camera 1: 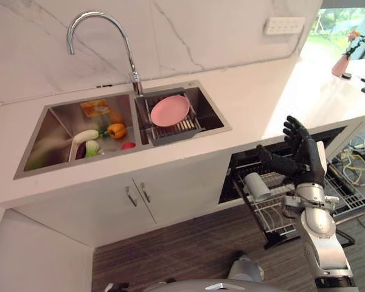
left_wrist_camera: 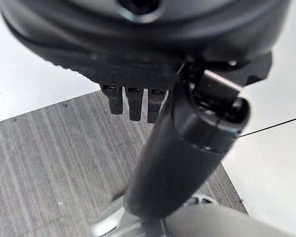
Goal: Place the dishes in the dishwasher.
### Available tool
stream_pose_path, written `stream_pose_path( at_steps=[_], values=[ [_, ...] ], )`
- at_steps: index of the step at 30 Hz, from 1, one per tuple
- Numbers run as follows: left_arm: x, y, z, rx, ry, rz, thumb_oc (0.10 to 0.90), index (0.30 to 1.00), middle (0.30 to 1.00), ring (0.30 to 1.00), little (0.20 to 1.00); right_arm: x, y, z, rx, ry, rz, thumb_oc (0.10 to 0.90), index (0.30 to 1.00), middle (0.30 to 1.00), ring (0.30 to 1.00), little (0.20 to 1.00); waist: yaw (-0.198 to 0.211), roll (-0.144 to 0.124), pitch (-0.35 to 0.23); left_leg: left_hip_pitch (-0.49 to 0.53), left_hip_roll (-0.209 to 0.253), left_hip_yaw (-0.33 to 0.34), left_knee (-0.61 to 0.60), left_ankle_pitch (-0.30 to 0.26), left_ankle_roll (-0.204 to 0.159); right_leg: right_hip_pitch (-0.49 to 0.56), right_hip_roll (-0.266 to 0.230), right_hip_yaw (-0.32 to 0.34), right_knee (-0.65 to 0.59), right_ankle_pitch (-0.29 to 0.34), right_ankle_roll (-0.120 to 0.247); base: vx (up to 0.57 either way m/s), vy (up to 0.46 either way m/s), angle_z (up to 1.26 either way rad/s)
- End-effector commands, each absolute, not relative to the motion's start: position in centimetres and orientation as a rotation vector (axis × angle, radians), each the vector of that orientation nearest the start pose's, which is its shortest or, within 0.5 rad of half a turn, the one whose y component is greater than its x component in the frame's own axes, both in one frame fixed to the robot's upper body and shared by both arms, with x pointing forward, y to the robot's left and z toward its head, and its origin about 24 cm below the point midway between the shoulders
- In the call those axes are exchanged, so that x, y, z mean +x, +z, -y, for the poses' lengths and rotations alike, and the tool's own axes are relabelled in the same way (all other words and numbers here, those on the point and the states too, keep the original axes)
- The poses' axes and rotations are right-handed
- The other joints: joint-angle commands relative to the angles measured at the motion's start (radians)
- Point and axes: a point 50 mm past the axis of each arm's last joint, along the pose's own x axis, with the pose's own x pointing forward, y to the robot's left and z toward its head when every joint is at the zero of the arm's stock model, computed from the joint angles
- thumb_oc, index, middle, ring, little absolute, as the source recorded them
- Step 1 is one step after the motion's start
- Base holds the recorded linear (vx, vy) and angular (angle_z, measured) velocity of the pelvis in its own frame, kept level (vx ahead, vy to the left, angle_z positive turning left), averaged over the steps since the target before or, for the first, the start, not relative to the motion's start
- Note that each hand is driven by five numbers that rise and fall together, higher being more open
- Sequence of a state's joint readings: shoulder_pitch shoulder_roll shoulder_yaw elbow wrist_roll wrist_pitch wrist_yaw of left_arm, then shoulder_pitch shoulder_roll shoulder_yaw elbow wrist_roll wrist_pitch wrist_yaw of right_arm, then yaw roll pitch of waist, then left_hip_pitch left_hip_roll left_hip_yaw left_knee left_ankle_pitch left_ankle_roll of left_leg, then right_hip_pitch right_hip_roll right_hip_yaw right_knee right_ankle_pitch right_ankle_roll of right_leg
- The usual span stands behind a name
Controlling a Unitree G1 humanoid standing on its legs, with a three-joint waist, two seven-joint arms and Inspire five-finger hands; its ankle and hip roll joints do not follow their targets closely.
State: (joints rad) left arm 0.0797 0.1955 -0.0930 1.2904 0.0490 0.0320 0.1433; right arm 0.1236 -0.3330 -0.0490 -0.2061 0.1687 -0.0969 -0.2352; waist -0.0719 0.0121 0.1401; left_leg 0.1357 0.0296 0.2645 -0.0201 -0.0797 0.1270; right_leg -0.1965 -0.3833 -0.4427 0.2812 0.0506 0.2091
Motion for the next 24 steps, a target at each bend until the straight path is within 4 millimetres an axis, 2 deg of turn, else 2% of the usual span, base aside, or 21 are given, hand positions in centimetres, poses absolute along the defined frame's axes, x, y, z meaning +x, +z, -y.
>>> stream_pose_path(
  at_steps=[1, 3, 5, 6, 7, 10, 12, 14, 15, 17, 19, 20, 22, 24],
  values=[
    [6.5, -16.4, -24.2, 0.373, 0.164, -1.283, 0.8, 0.9, 0.9, 0.9, 0.9, 23.5, 15.0, 21.3, -0.089, -0.142, 0.558, 0.8, 0.9, 0.9, 0.9, 0.9, 0.005, -0.009, -0.053, 0.023, 0.09, 0.014, 0.042, -0.05, -0.158, 0.071, 0.043, -0.013, -0.049, -0.012, -0.011, 0.21, -0.148, 0.45],
    [6.2, -16.5, -24.1, 0.372, 0.156, -1.29, 0.8, 0.9, 0.9, 0.9, 0.9, 23.7, 14.7, 21.1, -0.075, -0.111, 0.539, 0.8, 0.9, 0.9, 0.9, 0.9, 0.01, -0.01, -0.066, 0.026, 0.1, 0.014, 0.048, -0.054, -0.166, 0.087, 0.057, -0.022, -0.059, -0.03, -0.019, 0.2, -0.144, 0.31],
    [5.3, -16.5, -24.4, 0.362, 0.17, -1.317, 0.8, 0.9, 0.9, 0.9, 0.9, 23.8, 14.0, 20.5, -0.031, -0.039, 0.499, 0.8, 0.9, 0.9, 0.9, 0.9, 0.016, -0.013, -0.091, 0.027, 0.143, 0.014, 0.088, -0.067, -0.192, 0.105, 0.115, -0.008, -0.075, -0.082, -0.042, 0.28, -0.251, 0.11],
    [5.2, -16.4, -24.8, 0.338, 0.202, -1.313, 0.8, 0.9, 0.9, 0.9, 0.9, 24.0, 13.8, 20.3, 0.017, -0.004, 0.485, 0.8, 0.9, 0.9, 0.9, 0.9, 0.028, -0.017, -0.097, 0.014, 0.171, 0.008, 0.152, -0.079, -0.208, 0.127, 0.155, 0.0, -0.101, -0.118, -0.067, 0.19, -0.202, -0.01],
    [5.2, -16.4, -24.8, 0.338, 0.202, -1.313, 0.8, 0.9, 0.9, 0.9, 0.9, 24.0, 13.8, 20.3, 0.018, -0.003, 0.485, 0.8, 0.9, 0.9, 0.9, 0.9, 0.028, -0.016, -0.097, 0.012, 0.175, 0.007, 0.158, -0.081, -0.21, 0.128, 0.158, -0.001, -0.102, -0.119, -0.069, 0.19, -0.244, -0.02],
    [5.9, -16.1, -25.4, 0.285, 0.285, -1.28, 0.8, 0.9, 0.9, 0.9, 0.9, 24.2, 13.6, 20.0, 0.058, 0.045, 0.464, 0.8, 0.9, 0.9, 0.9, 0.9, 0.054, -0.027, -0.077, -0.112, 0.225, -0.041, 0.431, -0.024, -0.252, 0.183, 0.215, -0.001, -0.16, -0.153, -0.12, 0.11, -0.213, 0.07],
    [6.9, -16.0, -25.4, 0.261, 0.319, -1.244, 0.8, 0.9, 0.9, 0.9, 0.9, 24.3, 13.2, 20.2, 0.062, 0.051, 0.443, 0.8, 0.9, 0.9, 0.9, 0.9, 0.07, -0.038, -0.059, -0.187, 0.219, -0.073, 0.496, 0.02, -0.268, 0.217, 0.229, -0.012, -0.198, -0.168, -0.14, 0.09, -0.097, 0.09],
    [7.4, -15.9, -25.1, 0.26, 0.303, -1.224, 0.8, 0.9, 0.9, 0.9, 0.9, 24.5, 12.9, 20.2, 0.074, 0.056, 0.426, 0.8, 0.9, 0.9, 0.9, 0.9, 0.074, -0.046, -0.059, -0.211, 0.216, -0.056, 0.405, 0.003, -0.256, 0.235, 0.227, -0.019, -0.235, -0.162, -0.132, 0.1, 0.058, 0.08],
    [7.7, -15.9, -24.9, 0.277, 0.28, -1.212, 0.8, 0.9, 0.9, 0.9, 0.9, 24.6, 13.1, 20.3, 0.073, 0.055, 0.433, 0.8, 0.9, 0.9, 0.9, 0.9, 0.077, -0.052, -0.057, -0.237, 0.241, -0.046, 0.354, 0.013, -0.262, 0.245, 0.221, -0.022, -0.25, -0.162, -0.123, 0.1, 0.136, 0.21],
    [8.3, -15.7, -24.8, 0.287, 0.257, -1.183, 0.8, 0.9, 0.9, 0.9, 0.9, 24.9, 12.9, 20.3, 0.069, 0.05, 0.421, 0.8, 0.9, 0.9, 0.9, 0.9, 0.084, -0.049, -0.053, -0.241, 0.264, -0.04, 0.232, 0.072, -0.272, 0.253, 0.219, -0.014, -0.257, -0.16, -0.112, 0.13, 0.174, 0.37],
    [8.6, -15.6, -24.7, 0.306, 0.235, -1.169, 0.8, 0.9, 0.9, 0.9, 0.9, 25.2, 12.5, 20.3, 0.064, 0.047, 0.404, 0.8, 0.9, 0.9, 0.9, 0.9, 0.091, -0.04, -0.045, -0.259, 0.295, -0.052, 0.157, 0.139, -0.29, 0.267, 0.221, -0.009, -0.247, -0.172, -0.099, 0.16, 0.228, 0.11],
    [8.7, -15.6, -24.7, 0.314, 0.224, -1.163, 0.8, 0.9, 0.9, 0.9, 0.9, 25.2, 12.4, 20.2, 0.068, 0.047, 0.399, 0.8, 0.9, 0.9, 0.9, 0.9, 0.093, -0.034, -0.043, -0.253, 0.3, -0.055, 0.14, 0.15, -0.292, 0.272, 0.218, -0.004, -0.234, -0.18, -0.097, 0.15, 0.273, -0.09],
    [8.6, -15.7, -24.4, 0.344, 0.18, -1.175, 0.8, 0.9, 0.9, 0.9, 0.9, 25.1, 12.2, 20.2, 0.059, 0.052, 0.391, 0.8, 0.9, 0.9, 0.9, 0.9, 0.086, -0.024, -0.05, -0.223, 0.287, -0.051, 0.115, 0.135, -0.285, 0.279, 0.209, -0.007, -0.213, -0.188, -0.088, 0.14, 0.289, -0.17],
    [8.8, -15.8, -24.2, 0.396, 0.119, -1.181, 0.8, 0.9, 0.9, 0.9, 0.9, 24.8, 11.7, 20.6, 0.04, 0.035, 0.367, 0.8, 0.9, 0.9, 0.9, 0.9, 0.076, -0.027, -0.062, -0.206, 0.263, -0.037, 0.114, 0.113, -0.273, 0.274, 0.17, -0.009, -0.147, -0.19, -0.078, 0.15, 0.341, -0.05]
  ],
)
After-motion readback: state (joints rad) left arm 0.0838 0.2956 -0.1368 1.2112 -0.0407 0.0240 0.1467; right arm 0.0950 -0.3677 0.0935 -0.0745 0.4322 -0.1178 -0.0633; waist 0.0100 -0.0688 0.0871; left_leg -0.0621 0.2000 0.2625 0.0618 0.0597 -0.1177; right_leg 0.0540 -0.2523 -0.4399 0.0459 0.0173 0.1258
